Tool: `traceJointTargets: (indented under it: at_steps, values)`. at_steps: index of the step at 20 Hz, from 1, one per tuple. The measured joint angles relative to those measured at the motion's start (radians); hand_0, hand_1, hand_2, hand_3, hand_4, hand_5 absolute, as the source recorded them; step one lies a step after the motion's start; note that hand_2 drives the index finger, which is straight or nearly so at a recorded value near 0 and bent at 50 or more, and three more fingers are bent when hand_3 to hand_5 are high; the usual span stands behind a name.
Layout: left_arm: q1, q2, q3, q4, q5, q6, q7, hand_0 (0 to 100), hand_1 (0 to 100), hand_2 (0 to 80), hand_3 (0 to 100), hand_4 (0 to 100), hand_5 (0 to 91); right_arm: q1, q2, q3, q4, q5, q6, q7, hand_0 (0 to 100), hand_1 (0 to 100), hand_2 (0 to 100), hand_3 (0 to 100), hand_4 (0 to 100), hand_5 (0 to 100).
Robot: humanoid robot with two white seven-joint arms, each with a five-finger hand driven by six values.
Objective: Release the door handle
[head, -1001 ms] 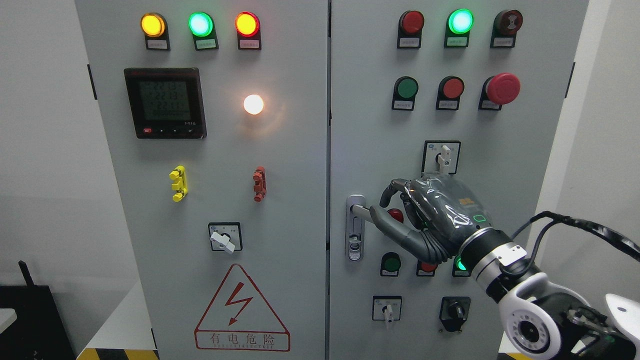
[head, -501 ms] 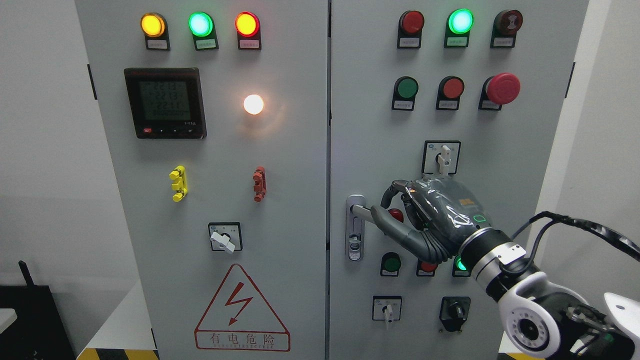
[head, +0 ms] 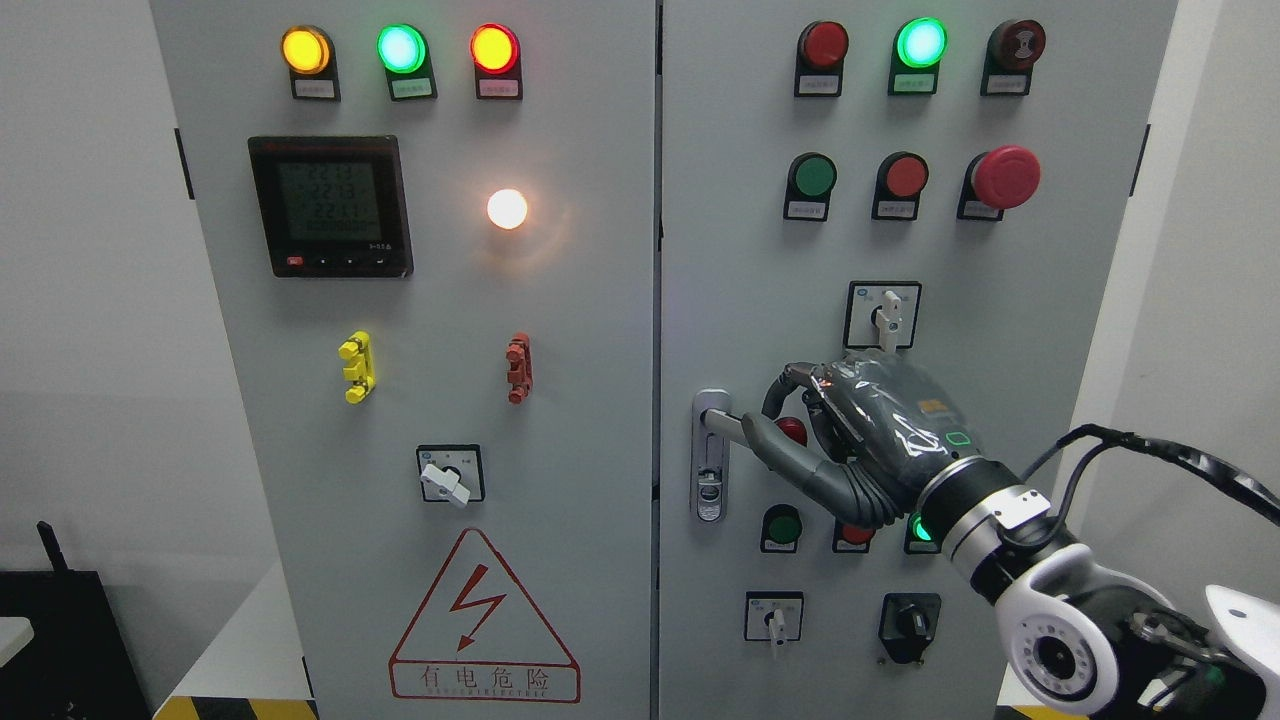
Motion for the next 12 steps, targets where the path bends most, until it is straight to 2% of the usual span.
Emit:
traceJointTargets:
  at_steps: [12]
  values:
    - [0.000, 0.000, 0.000, 0.000, 0.000, 0.000, 0.000, 12, 39, 0.0, 0, 0, 0.0, 0.005, 0.004, 0.000, 0.003, -0.002, -0.001, -0.001, 43, 0, 46, 100, 100, 100]
